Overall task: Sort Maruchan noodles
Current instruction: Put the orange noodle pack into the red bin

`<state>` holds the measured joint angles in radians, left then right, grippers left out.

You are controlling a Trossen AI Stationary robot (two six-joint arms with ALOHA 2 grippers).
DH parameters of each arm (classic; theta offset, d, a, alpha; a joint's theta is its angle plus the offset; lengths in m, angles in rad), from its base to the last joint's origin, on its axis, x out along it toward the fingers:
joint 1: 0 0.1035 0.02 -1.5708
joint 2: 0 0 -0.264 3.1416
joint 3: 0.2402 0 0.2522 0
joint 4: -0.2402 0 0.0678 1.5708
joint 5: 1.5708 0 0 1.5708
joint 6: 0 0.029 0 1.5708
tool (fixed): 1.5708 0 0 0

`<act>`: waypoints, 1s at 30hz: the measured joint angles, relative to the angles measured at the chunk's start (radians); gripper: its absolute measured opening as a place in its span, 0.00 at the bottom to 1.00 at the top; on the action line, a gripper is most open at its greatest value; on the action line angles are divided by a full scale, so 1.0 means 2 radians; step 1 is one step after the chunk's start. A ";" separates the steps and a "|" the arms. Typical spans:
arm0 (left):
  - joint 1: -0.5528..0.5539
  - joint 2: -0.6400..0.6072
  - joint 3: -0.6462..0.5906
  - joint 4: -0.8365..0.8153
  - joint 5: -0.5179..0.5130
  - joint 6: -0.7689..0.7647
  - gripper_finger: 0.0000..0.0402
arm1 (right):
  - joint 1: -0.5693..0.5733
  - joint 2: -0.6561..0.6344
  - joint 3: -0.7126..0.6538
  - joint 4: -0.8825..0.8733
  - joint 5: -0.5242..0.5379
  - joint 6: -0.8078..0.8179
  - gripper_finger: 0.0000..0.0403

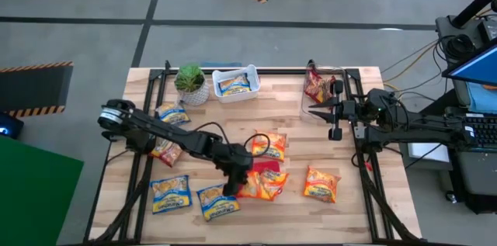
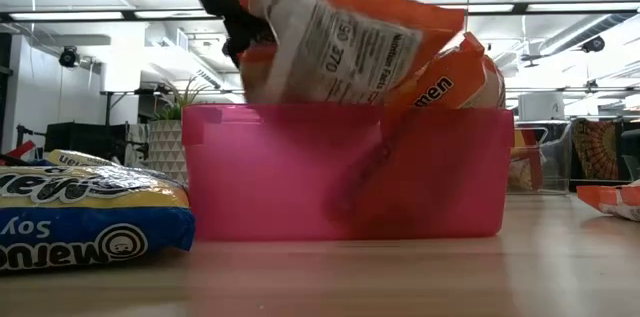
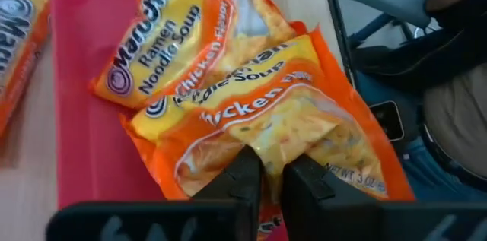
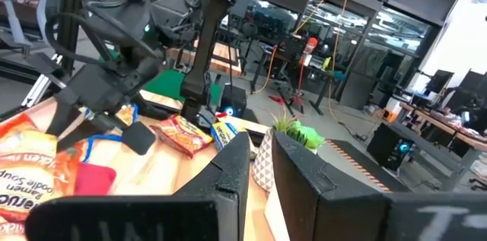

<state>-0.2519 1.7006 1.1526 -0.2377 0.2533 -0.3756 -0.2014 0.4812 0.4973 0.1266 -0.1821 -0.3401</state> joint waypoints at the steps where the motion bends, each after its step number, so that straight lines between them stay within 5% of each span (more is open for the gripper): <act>1: 0.000 0.000 0.000 -0.002 0.000 -0.003 0.06 | 0.000 0.000 0.000 0.001 0.000 0.000 0.12; 14: 0.000 -0.003 0.000 -0.063 -0.027 -0.022 0.23 | 0.000 0.000 0.000 0.007 0.000 -0.036 0.12; 20: 0.000 -0.004 0.040 -0.164 -0.027 -0.025 0.32 | 0.000 0.000 0.000 0.017 0.000 -0.055 0.12; 26: -0.001 -0.001 0.124 -0.329 -0.029 -0.005 0.31 | 0.000 0.003 0.006 0.021 0.000 -0.062 0.12; 30: -0.004 -0.001 0.155 -0.368 -0.096 0.051 0.25 | 0.000 0.007 0.008 0.021 0.000 -0.062 0.12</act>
<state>-0.2596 1.6989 1.4626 -0.9731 0.0608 -0.2735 -0.2014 0.4943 0.5133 0.1692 -0.1817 -0.4641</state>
